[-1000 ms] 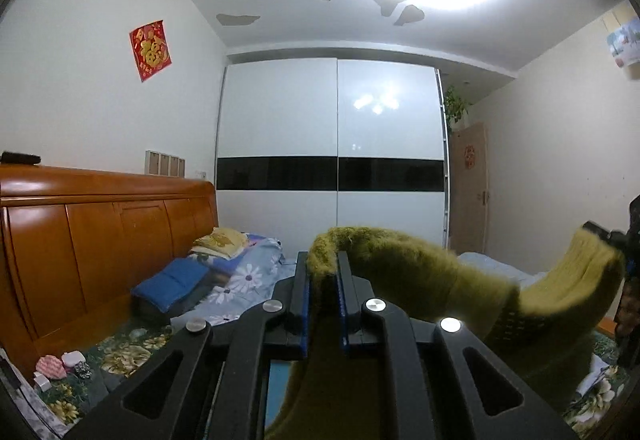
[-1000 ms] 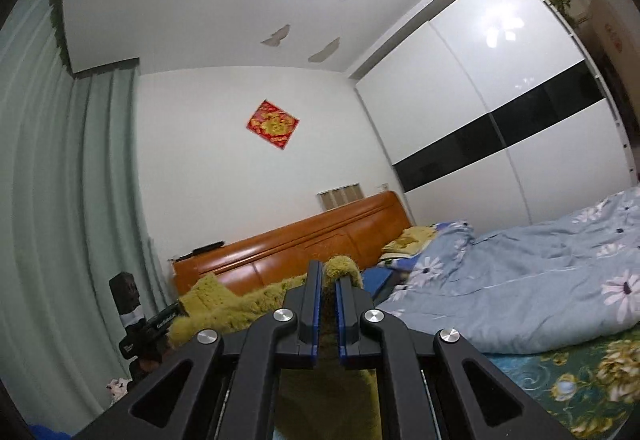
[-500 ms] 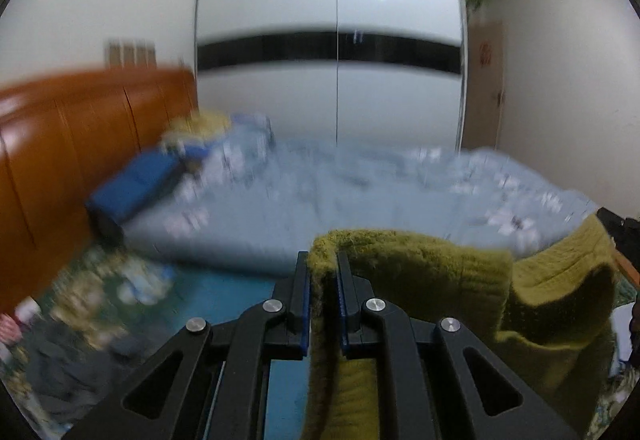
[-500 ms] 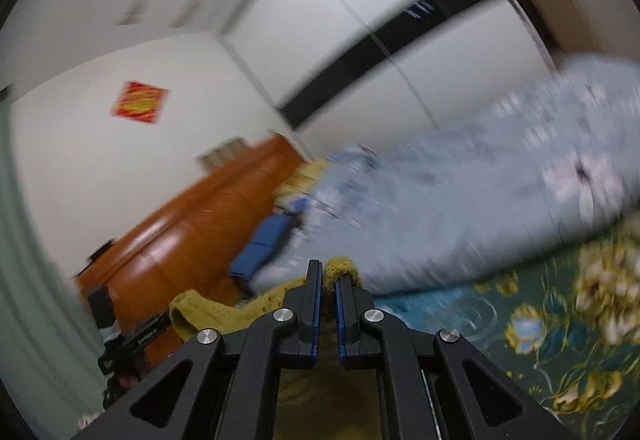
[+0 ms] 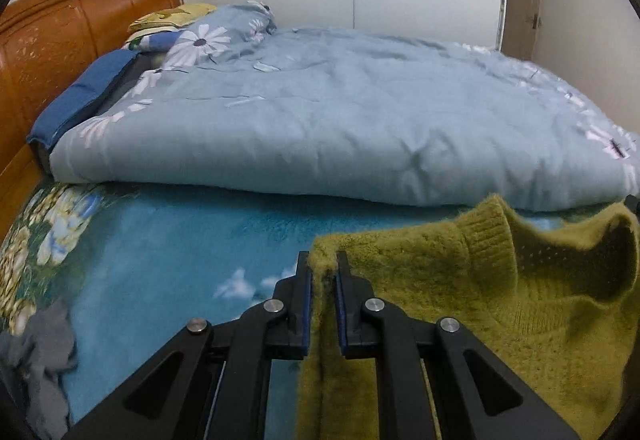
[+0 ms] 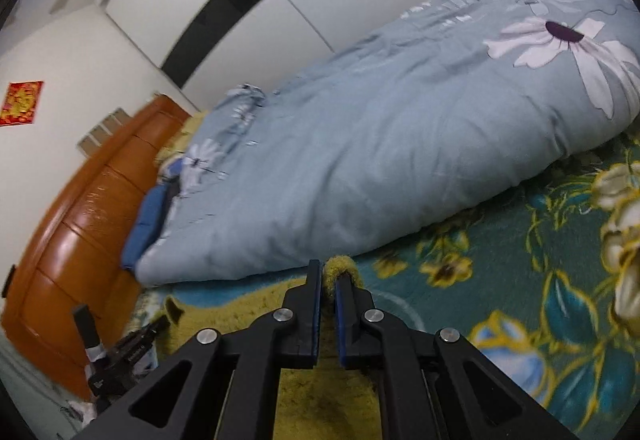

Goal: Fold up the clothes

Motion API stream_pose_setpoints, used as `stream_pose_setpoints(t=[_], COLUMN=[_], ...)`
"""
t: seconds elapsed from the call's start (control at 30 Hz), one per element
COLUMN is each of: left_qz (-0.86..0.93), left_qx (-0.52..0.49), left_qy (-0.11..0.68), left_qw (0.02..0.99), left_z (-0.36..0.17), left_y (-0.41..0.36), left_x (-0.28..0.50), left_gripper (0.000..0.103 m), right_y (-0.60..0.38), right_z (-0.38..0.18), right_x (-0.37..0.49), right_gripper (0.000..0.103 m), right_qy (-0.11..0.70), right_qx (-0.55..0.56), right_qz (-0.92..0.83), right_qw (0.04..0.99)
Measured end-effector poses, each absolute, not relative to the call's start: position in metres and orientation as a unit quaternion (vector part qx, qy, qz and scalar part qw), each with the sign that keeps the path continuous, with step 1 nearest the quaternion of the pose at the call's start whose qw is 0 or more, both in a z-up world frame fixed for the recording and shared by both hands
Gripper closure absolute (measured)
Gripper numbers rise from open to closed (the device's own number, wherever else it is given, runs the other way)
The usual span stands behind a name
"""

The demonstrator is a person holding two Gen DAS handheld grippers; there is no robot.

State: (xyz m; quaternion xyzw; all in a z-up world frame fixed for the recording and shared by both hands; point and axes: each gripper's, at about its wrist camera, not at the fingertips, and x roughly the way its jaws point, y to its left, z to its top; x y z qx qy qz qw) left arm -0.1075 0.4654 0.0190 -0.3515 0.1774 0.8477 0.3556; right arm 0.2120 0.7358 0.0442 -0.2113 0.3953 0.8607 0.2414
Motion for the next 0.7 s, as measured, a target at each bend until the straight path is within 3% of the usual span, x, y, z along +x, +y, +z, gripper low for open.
stream_pose_setpoints(t=[0.2,0.27,0.37,0.53,0.6,0.63,0.67,0.7], left_qz=[0.826,0.813,0.803,0.814,0.817,0.819,0.821,0.822], left_qx=[-0.378,-0.399,-0.42,-0.407,-0.41,-0.409,-0.408,-0.406], left_qy=[0.22,0.205,0.195,0.19,0.182,0.179,0.176,0.174], left_qw=[0.355,0.372,0.376,0.368,0.361,0.36,0.359,0.359], left_z=[-0.014,-0.009,0.005,0.035,0.047,0.052,0.056,0.06], left_y=[0.482,0.473,0.456,0.42,0.406,0.399,0.393,0.386], left_x=[-0.109,-0.109,-0.108,-0.094,-0.095,-0.094,-0.092,-0.091], left_gripper=[0.09,0.088,0.077,0.075,0.075,0.075,0.075,0.074], right_y=[0.75,0.75,0.744,0.732,0.725,0.722,0.718,0.715], right_z=[0.019,0.025,0.04,0.071,0.079,0.082,0.086,0.093], right_x=[0.199,0.203,0.205,0.205,0.203,0.203,0.203,0.207], right_gripper=[0.097,0.097,0.095,0.09,0.082,0.064,0.039,0.034], right_qy=[0.383,0.376,0.352,0.314,0.301,0.29,0.279,0.271], right_qx=[-0.266,-0.265,-0.28,-0.327,-0.343,-0.345,-0.347,-0.342], right_qz=[0.845,0.849,0.854,0.854,0.852,0.853,0.854,0.857], right_qw=[0.262,0.261,0.263,0.254,0.255,0.262,0.269,0.274])
